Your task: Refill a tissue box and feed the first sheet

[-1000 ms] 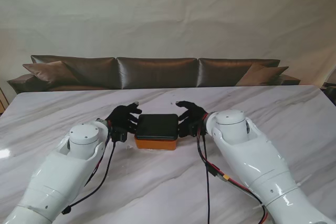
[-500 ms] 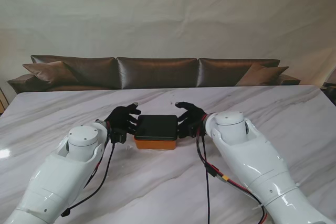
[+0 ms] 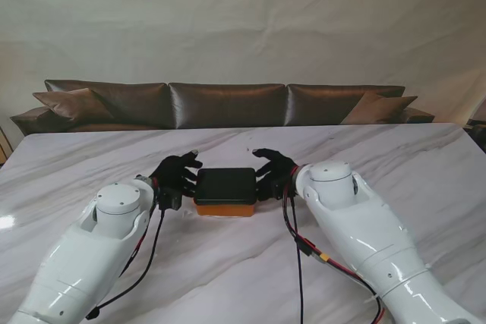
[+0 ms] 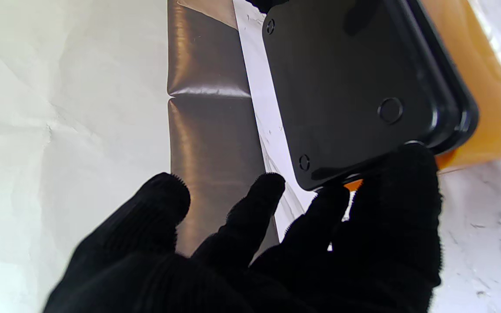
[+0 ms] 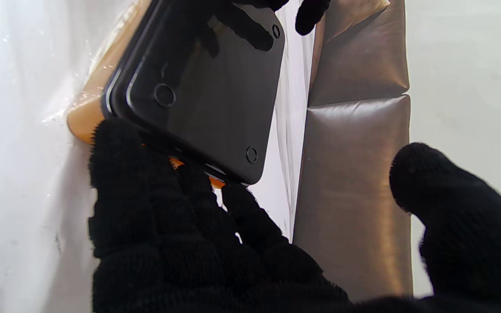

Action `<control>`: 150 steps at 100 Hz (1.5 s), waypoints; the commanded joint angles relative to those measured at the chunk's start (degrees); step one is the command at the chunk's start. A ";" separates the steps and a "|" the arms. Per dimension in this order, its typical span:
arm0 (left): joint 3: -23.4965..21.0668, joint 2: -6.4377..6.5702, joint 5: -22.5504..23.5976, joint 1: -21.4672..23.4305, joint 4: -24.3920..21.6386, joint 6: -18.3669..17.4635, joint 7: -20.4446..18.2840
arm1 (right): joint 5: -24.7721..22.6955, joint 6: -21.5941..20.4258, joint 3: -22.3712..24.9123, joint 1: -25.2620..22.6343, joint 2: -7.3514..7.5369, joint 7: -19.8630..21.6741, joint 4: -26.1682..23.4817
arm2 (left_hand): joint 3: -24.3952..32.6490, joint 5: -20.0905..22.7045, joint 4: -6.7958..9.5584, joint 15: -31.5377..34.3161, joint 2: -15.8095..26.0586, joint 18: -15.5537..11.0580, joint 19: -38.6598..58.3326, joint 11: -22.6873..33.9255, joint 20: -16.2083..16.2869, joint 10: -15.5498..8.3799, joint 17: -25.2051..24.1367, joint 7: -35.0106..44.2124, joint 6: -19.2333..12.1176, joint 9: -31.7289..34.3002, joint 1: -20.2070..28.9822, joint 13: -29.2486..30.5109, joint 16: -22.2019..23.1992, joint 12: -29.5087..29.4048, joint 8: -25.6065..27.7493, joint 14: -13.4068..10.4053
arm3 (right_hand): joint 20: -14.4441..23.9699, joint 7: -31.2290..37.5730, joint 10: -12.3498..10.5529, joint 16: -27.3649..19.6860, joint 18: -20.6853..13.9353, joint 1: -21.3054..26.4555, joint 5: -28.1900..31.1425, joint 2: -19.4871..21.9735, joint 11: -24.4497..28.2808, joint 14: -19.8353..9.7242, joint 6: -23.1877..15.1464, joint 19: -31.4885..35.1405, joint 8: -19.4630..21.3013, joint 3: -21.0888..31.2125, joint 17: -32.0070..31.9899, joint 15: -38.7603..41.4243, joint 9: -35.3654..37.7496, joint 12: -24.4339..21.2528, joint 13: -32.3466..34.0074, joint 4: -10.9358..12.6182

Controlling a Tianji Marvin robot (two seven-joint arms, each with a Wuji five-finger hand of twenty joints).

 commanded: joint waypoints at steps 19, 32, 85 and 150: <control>0.07 -0.79 -0.03 0.33 -0.84 0.08 -0.74 | 0.70 -0.90 -0.99 1.02 -1.31 1.40 0.54 | 0.62 1.37 2.13 2.41 -0.80 -1.31 -4.69 8.62 -0.15 -9.39 -0.19 1.21 -1.63 4.74 -0.84 0.12 0.89 3.36 0.06 -0.96 | -0.02 1.23 -5.72 -0.25 -4.50 0.16 1.21 0.89 0.43 -4.71 -3.13 -0.19 0.69 -1.09 0.35 0.32 1.40 -0.85 0.70 1.89; 0.08 -0.86 -0.10 0.04 -0.25 -0.19 -0.72 | 0.59 -0.77 -0.95 1.17 -1.37 1.24 0.71 | 0.66 1.29 2.14 2.38 -0.81 -1.49 -4.69 8.57 -0.13 -9.49 -0.26 1.19 -1.87 4.64 -0.92 0.12 0.87 3.35 0.06 -1.16 | -0.01 1.24 -5.69 -0.26 -4.50 0.17 1.22 0.85 0.43 -4.69 -3.13 -0.20 0.70 -1.09 0.35 0.30 1.39 -0.85 0.67 1.89; 0.00 -1.21 -0.53 -0.66 0.90 -1.32 0.07 | -0.06 0.11 -0.56 1.55 -1.31 1.05 0.54 | 1.08 1.34 2.19 2.39 -1.02 -1.31 -4.62 8.66 -0.02 -9.38 -0.29 1.21 -1.78 4.67 -1.11 0.05 0.87 3.40 0.07 -1.11 | 0.06 1.24 -5.57 -0.22 -4.41 0.20 1.27 0.83 0.43 -4.57 -3.12 -0.14 0.69 -1.09 0.35 0.40 1.36 -0.86 0.74 1.89; -0.60 -1.19 -0.45 -0.78 1.68 -0.48 -0.21 | 0.09 0.53 -0.81 2.25 -1.58 1.21 1.77 | 1.34 1.39 2.13 2.34 -1.06 -1.46 -4.74 8.66 -0.05 -9.40 -0.30 1.18 -1.68 4.64 -1.16 0.05 0.84 3.40 0.05 -1.16 | 0.17 1.27 -5.55 -0.18 -4.42 0.19 1.28 0.87 0.48 -4.50 -3.13 0.00 0.71 -1.05 0.41 0.49 1.33 -0.84 0.78 1.90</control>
